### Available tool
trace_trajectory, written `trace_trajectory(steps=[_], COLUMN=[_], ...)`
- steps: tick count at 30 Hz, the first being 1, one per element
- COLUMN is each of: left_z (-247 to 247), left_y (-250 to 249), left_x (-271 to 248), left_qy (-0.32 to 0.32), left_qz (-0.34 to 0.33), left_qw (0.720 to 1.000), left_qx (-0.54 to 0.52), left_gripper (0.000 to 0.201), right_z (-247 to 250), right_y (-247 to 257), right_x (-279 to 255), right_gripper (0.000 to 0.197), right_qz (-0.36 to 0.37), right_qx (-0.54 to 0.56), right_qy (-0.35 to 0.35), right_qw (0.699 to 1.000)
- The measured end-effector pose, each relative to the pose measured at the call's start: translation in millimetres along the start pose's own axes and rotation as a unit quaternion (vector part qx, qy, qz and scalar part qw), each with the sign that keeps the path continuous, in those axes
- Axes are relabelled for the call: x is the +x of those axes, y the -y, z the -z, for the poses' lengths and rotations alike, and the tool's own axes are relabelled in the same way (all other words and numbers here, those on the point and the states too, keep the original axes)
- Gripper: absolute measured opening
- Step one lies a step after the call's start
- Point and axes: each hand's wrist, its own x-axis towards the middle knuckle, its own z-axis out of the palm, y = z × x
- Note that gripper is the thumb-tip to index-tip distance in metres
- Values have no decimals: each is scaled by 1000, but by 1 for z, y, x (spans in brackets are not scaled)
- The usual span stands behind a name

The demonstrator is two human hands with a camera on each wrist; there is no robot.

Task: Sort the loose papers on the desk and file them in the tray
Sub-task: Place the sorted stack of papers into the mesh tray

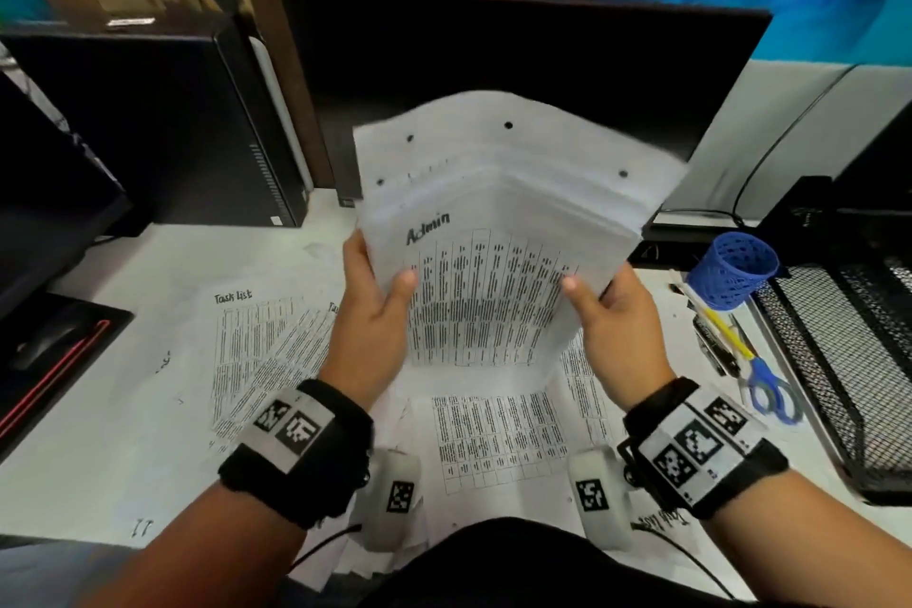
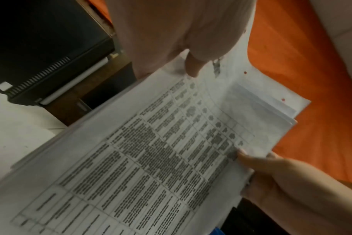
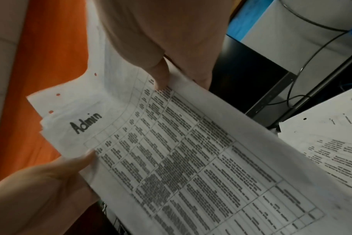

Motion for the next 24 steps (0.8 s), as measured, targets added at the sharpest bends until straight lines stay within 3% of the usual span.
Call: trace_trajectory(steps=[3,7,10,15,18,21,24], left_z=[-11,-12,-12,-7,-4,-1,1], left_y=[-6,-20,-19,2,9,21,39], left_x=[-5,6,5,7,17,25,28], left_qy=[-18,-75,-73,-76,-83,-89,-77], left_qz=[-9,-84,-92,-29,4,33,81], left_qw=[1000,994,993,997,996,995,994], left_qx=[14,-7,-16,-12,-14,-11,-20], left_gripper=[50,37,43,59,60,51,39], right_z=[-4,-5,-7,-4,0,1,1], right_y=[5,21,23,22,37,49,46], right_x=[-1,6,5,8,22,37,45], right_gripper=[30,33,41,63,78,71,55], right_qz=[20,75,80,69,133,189,159], right_qx=[1,18,32,76,50,-68,-94], right_qy=[-28,-63,-51,-48,-72,-49,-38], right_qw=[999,995,995,994,987,978,982])
